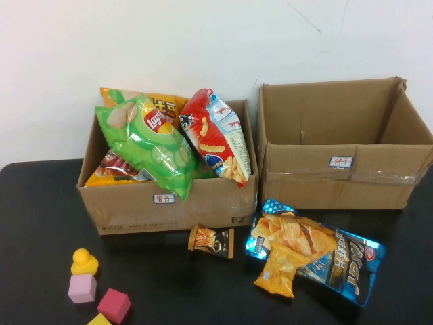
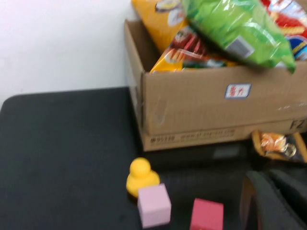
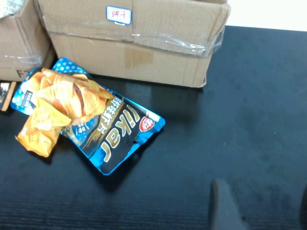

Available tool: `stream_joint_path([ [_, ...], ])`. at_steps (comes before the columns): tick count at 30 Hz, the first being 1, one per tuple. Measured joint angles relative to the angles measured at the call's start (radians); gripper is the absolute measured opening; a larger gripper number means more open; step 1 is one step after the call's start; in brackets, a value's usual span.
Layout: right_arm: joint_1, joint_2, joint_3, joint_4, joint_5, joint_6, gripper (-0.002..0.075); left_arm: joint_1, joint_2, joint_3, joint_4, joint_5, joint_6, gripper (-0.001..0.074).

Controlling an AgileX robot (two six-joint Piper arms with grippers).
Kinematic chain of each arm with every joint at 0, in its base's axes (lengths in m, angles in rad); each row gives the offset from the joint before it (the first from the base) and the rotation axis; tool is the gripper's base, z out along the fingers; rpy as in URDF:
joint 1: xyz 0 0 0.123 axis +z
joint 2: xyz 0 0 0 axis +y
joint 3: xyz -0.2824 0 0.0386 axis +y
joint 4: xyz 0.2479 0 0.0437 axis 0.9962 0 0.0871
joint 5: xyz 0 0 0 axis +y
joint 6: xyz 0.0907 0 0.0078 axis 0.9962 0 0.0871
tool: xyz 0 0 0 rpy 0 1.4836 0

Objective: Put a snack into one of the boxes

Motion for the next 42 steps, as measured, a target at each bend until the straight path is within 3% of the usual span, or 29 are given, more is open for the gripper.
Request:
stream_joint_path([
  [18, 0.0, 0.0, 0.0, 0.001, 0.0, 0.0, 0.0325, 0.03, 0.0, -0.002, -0.021, 0.062, 0.059, -0.0001],
  [27, 0.0, 0.0, 0.0, 0.001, 0.0, 0.0, 0.0325, 0.124, 0.0, -0.004, -0.016, 0.062, 0.023, -0.0001],
  [42, 0.0, 0.0, 0.0, 0.001, 0.0, 0.0, 0.0325, 0.126, 0.0, -0.004, -0.013, 0.063, 0.02, -0.0001],
])
